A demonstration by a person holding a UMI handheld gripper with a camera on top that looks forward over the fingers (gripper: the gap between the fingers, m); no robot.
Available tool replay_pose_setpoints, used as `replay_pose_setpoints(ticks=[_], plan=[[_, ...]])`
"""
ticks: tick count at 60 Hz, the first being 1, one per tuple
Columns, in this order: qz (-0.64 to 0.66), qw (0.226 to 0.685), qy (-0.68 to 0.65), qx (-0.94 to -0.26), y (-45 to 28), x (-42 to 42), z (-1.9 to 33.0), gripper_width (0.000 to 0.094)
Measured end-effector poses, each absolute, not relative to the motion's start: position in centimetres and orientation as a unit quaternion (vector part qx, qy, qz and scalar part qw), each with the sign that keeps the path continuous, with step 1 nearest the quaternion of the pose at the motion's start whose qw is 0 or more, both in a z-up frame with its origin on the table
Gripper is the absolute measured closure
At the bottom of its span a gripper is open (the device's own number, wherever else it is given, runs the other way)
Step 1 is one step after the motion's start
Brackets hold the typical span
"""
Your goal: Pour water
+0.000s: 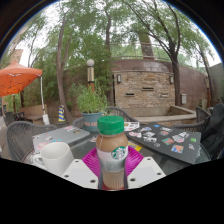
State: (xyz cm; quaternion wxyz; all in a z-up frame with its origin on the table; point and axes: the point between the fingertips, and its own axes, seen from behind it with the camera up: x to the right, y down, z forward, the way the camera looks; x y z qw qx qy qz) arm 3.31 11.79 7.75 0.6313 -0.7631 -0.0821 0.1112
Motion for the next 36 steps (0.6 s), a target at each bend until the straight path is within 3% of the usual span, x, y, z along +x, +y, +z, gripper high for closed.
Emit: replay_pose_setpoints(ticks=[10,16,36], plan=[[0.105,0.623,-0.075,-0.772,11.1,4.5,8.2,0.0425],[0.106,0.623,-0.063,-0.772,9.7,5.0,9.0,0.0079],[0.104,0.599,-0.048,-0.793,-3.4,6.4,10.4,0.0104]])
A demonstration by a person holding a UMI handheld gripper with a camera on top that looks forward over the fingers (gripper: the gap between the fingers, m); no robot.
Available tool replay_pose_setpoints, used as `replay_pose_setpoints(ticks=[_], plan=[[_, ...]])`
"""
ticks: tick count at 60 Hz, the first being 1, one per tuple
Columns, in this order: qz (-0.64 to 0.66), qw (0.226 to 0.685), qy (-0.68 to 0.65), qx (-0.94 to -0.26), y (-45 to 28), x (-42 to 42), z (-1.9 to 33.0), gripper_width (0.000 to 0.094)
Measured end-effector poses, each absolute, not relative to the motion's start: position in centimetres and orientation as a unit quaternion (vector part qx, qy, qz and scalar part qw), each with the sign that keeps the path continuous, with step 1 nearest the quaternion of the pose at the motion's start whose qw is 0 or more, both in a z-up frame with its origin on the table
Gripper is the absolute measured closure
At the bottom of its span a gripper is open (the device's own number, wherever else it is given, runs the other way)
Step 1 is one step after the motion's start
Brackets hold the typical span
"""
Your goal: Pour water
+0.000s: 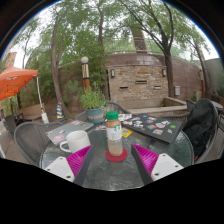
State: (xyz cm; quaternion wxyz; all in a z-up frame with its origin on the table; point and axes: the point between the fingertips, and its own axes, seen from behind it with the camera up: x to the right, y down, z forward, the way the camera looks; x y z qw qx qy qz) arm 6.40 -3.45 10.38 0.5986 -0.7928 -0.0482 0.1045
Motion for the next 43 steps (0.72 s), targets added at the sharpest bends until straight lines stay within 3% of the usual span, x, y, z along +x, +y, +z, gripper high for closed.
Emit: replay_pose_setpoints(ticks=[19,43], plan=[[0.181,0.587,-0.044,-0.788,-20.9,6.0,11.0,0.0105],[0.159,0.587,-0.045,-0.792,-27.1,9.1,9.4,0.0104]])
